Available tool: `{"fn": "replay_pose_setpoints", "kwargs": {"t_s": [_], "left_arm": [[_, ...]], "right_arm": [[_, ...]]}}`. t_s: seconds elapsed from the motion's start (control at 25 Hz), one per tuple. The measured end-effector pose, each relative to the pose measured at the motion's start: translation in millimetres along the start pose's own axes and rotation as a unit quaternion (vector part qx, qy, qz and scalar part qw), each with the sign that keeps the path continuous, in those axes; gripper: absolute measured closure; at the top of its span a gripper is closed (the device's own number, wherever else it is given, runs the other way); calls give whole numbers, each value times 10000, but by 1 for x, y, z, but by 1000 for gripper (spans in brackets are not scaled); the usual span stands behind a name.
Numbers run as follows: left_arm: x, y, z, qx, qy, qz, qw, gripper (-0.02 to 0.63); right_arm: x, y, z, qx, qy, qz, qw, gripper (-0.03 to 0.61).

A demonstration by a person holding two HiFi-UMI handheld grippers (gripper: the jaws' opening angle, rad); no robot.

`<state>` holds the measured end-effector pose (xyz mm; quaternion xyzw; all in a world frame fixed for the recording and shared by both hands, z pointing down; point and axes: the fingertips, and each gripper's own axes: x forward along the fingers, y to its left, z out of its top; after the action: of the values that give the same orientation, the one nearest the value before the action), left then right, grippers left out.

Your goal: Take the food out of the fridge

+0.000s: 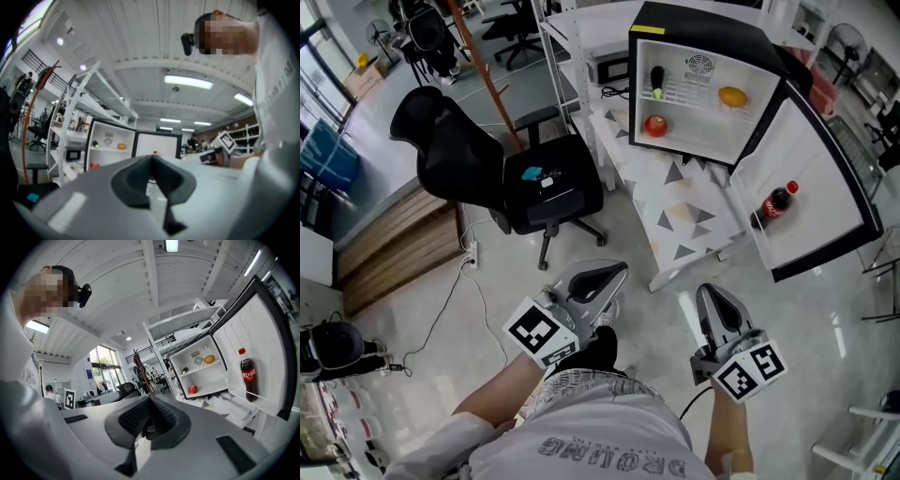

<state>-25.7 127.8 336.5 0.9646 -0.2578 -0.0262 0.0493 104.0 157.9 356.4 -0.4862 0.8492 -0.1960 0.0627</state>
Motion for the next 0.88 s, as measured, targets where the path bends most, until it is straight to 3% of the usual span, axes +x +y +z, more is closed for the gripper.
{"fn": "replay_pose_setpoints", "kwargs": {"t_s": [0.88], "left_arm": [[65, 135, 5, -215, 129, -252, 9994, 607]], "right_arm": [[132, -55, 35, 75, 58, -292, 9995, 577]]}}
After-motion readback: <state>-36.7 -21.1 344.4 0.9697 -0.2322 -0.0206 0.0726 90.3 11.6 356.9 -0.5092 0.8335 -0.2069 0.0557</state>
